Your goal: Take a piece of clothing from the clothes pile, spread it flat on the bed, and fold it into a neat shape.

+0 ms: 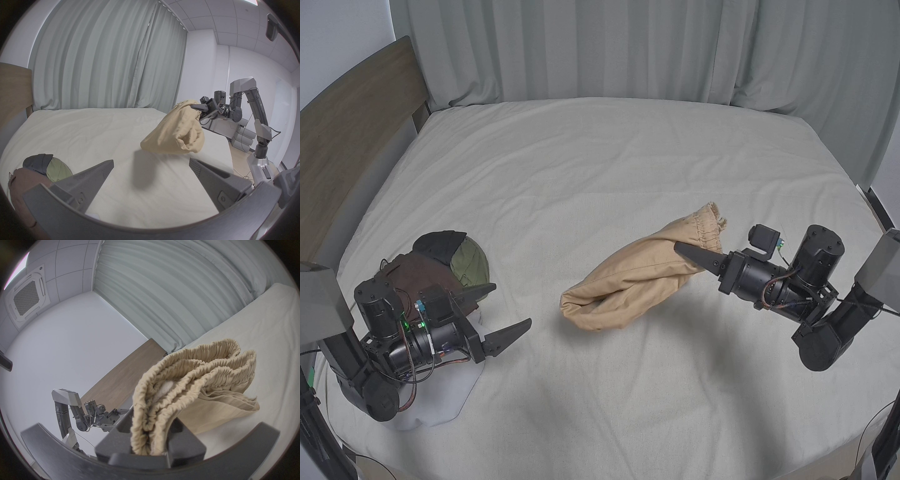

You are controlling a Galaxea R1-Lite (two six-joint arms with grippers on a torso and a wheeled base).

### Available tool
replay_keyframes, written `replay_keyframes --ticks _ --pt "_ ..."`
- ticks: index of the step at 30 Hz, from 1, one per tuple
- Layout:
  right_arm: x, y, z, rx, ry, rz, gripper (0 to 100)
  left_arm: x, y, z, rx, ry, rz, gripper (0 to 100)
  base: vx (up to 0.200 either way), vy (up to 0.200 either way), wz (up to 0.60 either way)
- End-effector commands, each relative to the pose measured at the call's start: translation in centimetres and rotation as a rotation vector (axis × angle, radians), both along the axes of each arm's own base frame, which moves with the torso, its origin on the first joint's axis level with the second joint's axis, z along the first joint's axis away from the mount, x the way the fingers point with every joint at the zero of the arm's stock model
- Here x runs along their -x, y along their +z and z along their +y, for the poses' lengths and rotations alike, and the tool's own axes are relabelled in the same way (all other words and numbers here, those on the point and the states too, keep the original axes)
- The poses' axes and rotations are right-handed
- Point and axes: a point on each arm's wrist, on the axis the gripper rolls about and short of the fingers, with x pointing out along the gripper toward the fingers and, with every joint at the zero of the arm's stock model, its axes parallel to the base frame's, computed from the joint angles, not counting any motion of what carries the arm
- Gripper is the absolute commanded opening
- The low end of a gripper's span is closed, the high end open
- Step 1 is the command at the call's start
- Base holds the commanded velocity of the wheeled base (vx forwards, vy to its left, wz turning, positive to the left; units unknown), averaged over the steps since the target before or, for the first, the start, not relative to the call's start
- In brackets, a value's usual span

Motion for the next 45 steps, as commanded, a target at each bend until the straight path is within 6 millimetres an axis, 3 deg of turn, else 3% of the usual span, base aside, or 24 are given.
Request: replay_keyframes --ticks 1,21,32,40,45 --pt "-1.4 0.3 0.5 -0.004 -0.001 -0.007 0 0.0 -0.1 0.0 -0.001 0.001 0.003 100 0.000 0.000 0.00" --pt "-8.4 1.0 1.8 0.001 -0.030 0.026 0 -0.2 -0.4 0.5 -0.003 0.020 0.012 100 0.000 0.000 0.00" --pt "-11.1 3.7 2.0 -0.019 -0.045 0.017 0 -0.3 -0.6 0.9 -0.004 0.034 0.023 100 0.000 0.000 0.00" --pt "-13.6 2.4 2.7 -0.016 -0.052 0.034 0 -0.4 -1.0 1.0 -0.007 0.037 0.036 100 0.000 0.000 0.00" --pt "-15.0 3.3 3.2 -0.017 -0.054 0.034 0 -0.3 -1.2 1.0 -0.009 0.037 0.045 100 0.000 0.000 0.00"
